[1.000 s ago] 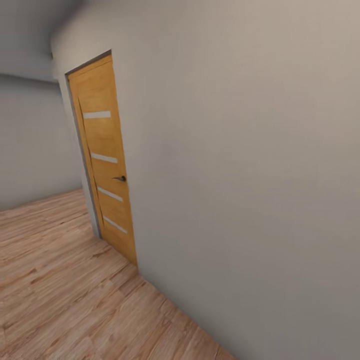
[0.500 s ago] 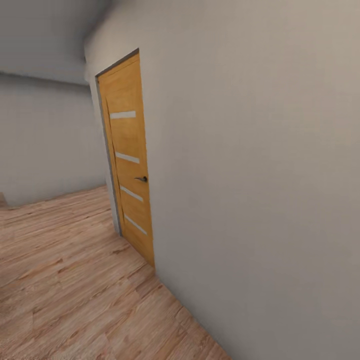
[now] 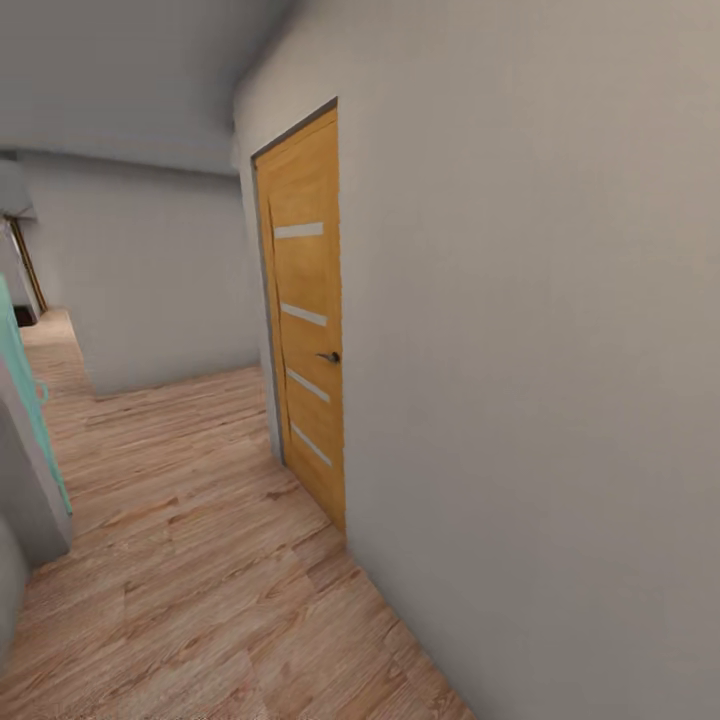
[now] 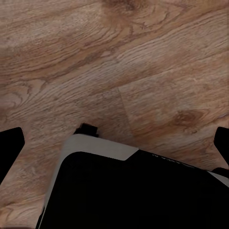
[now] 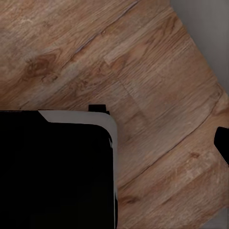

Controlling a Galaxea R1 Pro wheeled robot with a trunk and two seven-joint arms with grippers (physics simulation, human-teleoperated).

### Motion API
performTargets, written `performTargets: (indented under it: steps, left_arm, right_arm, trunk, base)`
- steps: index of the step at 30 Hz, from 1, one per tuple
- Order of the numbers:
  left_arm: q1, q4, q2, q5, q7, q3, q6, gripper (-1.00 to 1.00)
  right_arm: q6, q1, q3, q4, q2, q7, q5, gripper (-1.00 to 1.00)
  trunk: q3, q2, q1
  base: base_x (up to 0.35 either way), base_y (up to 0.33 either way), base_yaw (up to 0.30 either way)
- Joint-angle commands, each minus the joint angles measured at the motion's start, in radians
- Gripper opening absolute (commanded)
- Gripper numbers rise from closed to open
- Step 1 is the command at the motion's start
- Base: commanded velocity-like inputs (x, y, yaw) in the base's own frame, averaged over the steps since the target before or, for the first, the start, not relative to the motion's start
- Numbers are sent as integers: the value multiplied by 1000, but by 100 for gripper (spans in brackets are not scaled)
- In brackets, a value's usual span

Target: Move the two storage containers from the living room to the garage. In the garage, place one container on the floor and stack the other container on top of it (either order is fine).

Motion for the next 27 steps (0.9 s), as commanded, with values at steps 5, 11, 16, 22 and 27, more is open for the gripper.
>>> performTargets:
  steps: [5, 11, 16, 22, 27]
  left_arm:
    - [0, 1, -1, 6, 3, -6, -3, 100]
    - [0, 1, -1, 6, 3, -6, -3, 100]
    - [0, 1, -1, 6, 3, -6, -4, 100]
    - [0, 1, -1, 6, 3, -6, -4, 100]
    - [0, 1, -2, 6, 3, -6, -5, 100]
  right_arm:
    - [-6, -1, 9, 3, 0, 0, -9, 100]
    - [-6, -1, 9, 3, -1, 0, -9, 100]
    - [-6, -1, 8, 3, -1, 0, -9, 100]
    - [-5, -1, 8, 3, -1, 0, -9, 100]
    - [-5, -1, 9, 3, -4, 0, -9, 100]
  trunk:
    - [0, -1, 0]
    - [0, -1, 0]
    - [0, -1, 0]
    - [0, -1, 0]
    - [0, -1, 0]
  base:
    - [0, 0, 300]
    - [0, 0, 300]
    - [0, 0, 300]
    - [0, 0, 300]
    - [0, 0, 300]
